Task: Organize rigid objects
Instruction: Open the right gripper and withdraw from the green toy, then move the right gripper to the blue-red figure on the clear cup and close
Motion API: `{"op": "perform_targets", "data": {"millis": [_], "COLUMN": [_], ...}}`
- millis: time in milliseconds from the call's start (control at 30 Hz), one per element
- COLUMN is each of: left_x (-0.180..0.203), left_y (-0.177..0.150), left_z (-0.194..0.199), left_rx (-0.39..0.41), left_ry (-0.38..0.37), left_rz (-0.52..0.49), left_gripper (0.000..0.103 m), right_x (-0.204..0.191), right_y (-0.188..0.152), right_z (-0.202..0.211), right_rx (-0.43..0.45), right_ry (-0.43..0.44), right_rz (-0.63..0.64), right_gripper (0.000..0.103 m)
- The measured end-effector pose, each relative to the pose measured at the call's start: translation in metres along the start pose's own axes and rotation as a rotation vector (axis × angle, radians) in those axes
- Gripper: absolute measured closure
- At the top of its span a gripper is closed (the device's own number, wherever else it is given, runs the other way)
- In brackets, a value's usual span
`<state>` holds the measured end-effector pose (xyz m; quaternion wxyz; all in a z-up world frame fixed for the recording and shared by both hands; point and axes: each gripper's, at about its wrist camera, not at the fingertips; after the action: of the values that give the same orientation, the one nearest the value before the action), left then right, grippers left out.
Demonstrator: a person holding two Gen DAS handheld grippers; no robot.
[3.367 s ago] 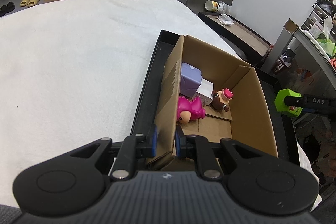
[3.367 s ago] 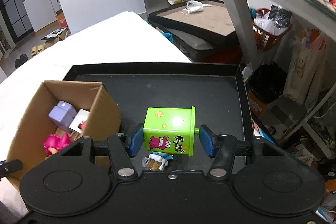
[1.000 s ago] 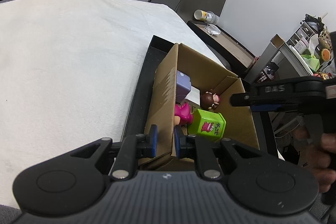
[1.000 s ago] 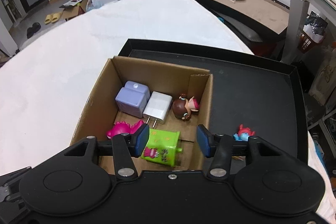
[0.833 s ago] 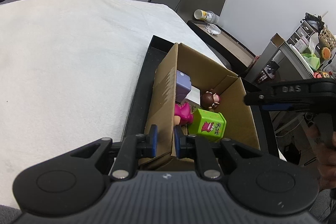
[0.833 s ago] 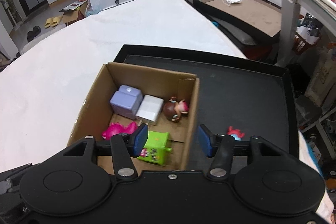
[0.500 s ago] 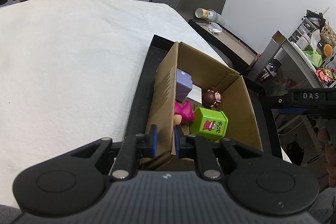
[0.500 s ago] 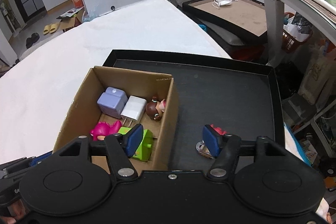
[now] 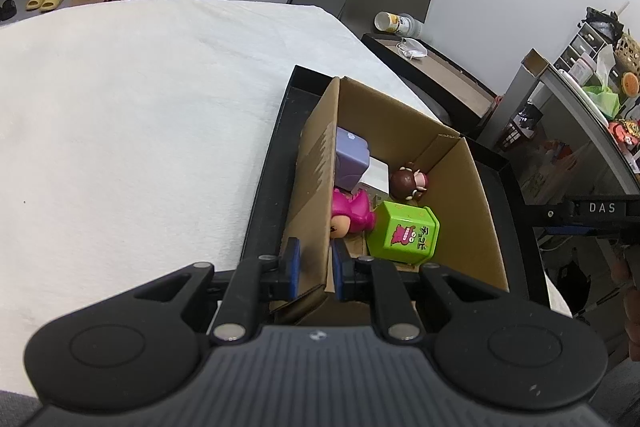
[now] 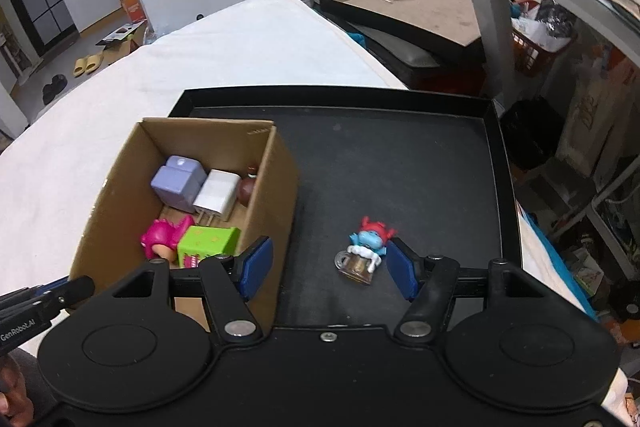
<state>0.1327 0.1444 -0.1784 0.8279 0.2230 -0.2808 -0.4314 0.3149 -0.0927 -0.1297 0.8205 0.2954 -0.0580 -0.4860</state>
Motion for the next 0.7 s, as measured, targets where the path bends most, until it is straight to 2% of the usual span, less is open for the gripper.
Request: {"op": "perform_targets", "data": {"millis": [233,700], "left_x": [0.004,0.010], "left_y": [0.000,0.001], "left_z": [0.000,-0.006], "left_rx": [-0.002,-0.019], "left_ry": [0.020,0.057], "left_rz": [-0.011,-0.024], "left_gripper": [0.088,0.088], "right_x": [0.019,0.046], "right_y": [-0.008,-0.017], "right_z": [-0.009,-0.053], "right_rx": [-0.015,-0.032], "right_ry": [0.009,0.024], "right_rz": [-0.018,-0.055], "right_gripper": [0.041,0.041]}}
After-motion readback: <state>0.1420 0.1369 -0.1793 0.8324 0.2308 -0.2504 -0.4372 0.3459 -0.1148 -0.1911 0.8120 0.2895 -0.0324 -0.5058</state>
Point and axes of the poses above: each gripper's, at about its wrist camera, not at the fingertips, and z roughly against the way its jaws point, x to its right, y to its top, and after that the axes turned 7 degrees about y, right-handed
